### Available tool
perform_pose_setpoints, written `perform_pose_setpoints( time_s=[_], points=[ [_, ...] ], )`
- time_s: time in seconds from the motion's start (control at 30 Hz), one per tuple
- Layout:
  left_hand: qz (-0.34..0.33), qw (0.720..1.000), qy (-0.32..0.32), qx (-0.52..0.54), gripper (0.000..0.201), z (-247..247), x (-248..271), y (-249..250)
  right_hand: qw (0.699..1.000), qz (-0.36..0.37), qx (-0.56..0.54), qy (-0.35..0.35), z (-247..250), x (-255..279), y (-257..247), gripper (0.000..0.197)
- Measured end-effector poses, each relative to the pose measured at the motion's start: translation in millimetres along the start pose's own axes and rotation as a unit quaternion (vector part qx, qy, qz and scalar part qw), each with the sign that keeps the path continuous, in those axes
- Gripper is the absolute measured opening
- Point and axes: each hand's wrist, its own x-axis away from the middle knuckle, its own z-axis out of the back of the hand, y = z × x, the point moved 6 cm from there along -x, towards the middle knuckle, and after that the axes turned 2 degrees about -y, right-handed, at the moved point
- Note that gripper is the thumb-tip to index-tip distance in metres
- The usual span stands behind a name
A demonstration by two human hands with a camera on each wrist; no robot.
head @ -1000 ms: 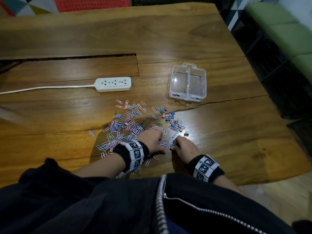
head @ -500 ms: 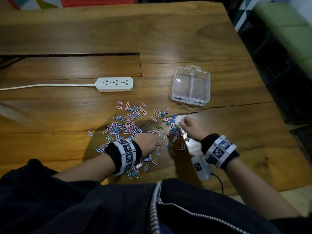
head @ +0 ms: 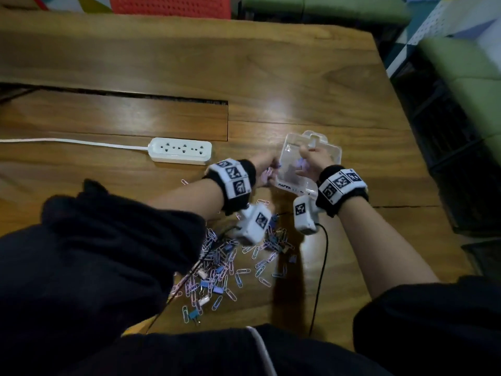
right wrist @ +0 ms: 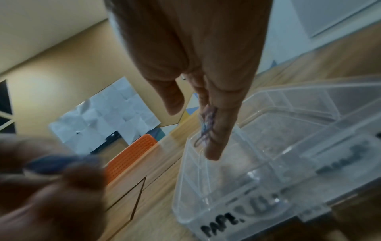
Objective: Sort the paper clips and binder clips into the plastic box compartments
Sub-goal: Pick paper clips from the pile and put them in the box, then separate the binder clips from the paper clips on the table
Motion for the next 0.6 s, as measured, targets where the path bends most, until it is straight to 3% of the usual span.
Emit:
perform_pose_setpoints(
  time_s=[0.07, 0.13, 0.23, 0.33, 0.4, 0.47, 0.53, 0.6],
  points=[
    [-0.003, 0.999, -0.001, 0.04, 0.023, -15, -9, 16, 1.0, -0.001, 0.0, -0.012, 0, 0, 2, 0.025],
    [0.0, 0.998, -0.02, 0.056, 0.018, -29, -18, 25, 1.0, 0.009, -0.024, -0.011, 3, 0, 8, 0.02],
    [0.012, 0.995, -0.05, 0.085, 0.029, -41, -28, 27, 0.998, 0.054, -0.017, 0.015, 14, 8, 13, 0.018],
    [-0.027, 0.999, -0.021, -0.005, 0.054, -43, -32, 27, 0.995, 0.091, 0.037, 0.036, 23, 23, 21, 0.017],
    [-0.066, 0.992, 0.002, -0.112, 0.048, -39, -29, 26, 0.993, 0.097, 0.057, 0.03, 24, 37, 31, 0.014],
    [-0.11, 0.958, 0.009, -0.263, 0.024, -33, -22, 22, 0.99, 0.101, 0.101, -0.007, 18, 52, 43, 0.012],
    [-0.143, 0.885, 0.009, -0.443, 0.009, -26, -12, 8, 0.976, 0.094, 0.189, -0.059, 10, 63, 62, 0.022],
    [-0.133, 0.816, 0.013, -0.563, 0.01, -13, -2, -15, 0.953, 0.075, 0.279, -0.087, 2, 72, 84, 0.029]
  ],
)
